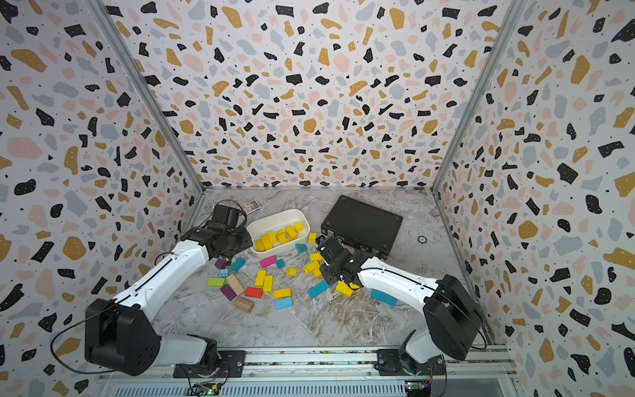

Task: Pick out the yellow building blocks
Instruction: Place the building block in the storage box.

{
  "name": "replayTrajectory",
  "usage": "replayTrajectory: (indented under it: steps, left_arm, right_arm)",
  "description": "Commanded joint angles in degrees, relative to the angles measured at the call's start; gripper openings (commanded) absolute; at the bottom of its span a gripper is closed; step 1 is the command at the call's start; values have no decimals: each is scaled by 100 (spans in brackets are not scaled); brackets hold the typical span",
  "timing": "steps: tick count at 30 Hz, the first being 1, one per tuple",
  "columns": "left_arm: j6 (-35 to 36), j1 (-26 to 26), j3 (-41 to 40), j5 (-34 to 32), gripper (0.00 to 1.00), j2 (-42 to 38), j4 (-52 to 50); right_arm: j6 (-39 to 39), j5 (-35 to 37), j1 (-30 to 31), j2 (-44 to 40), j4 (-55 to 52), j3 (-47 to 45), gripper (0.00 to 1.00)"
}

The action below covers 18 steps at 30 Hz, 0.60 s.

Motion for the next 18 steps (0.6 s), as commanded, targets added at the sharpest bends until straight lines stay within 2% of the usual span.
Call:
replayTrajectory:
  steps: [1, 5, 13, 16, 18]
  left_arm:
    - [32, 3, -36, -289, 45, -153, 210]
    - [213, 7, 158, -577, 45, -109, -15]
    - [159, 3, 150, -356, 45, -125, 51]
    - [144, 3, 66, -267, 45, -192, 143]
    - [103, 3, 21, -255, 45, -220, 195]
  right_arm:
    - [-367, -541, 20, 97, -468, 48, 39]
    - [-437, -676, 20, 382, -625, 245, 41]
    - [-689, -625, 24, 901, -466, 763, 43]
    - [-981, -979, 42, 1027, -263, 878, 44]
    - [-1477, -1310, 88, 1136, -99, 997, 45]
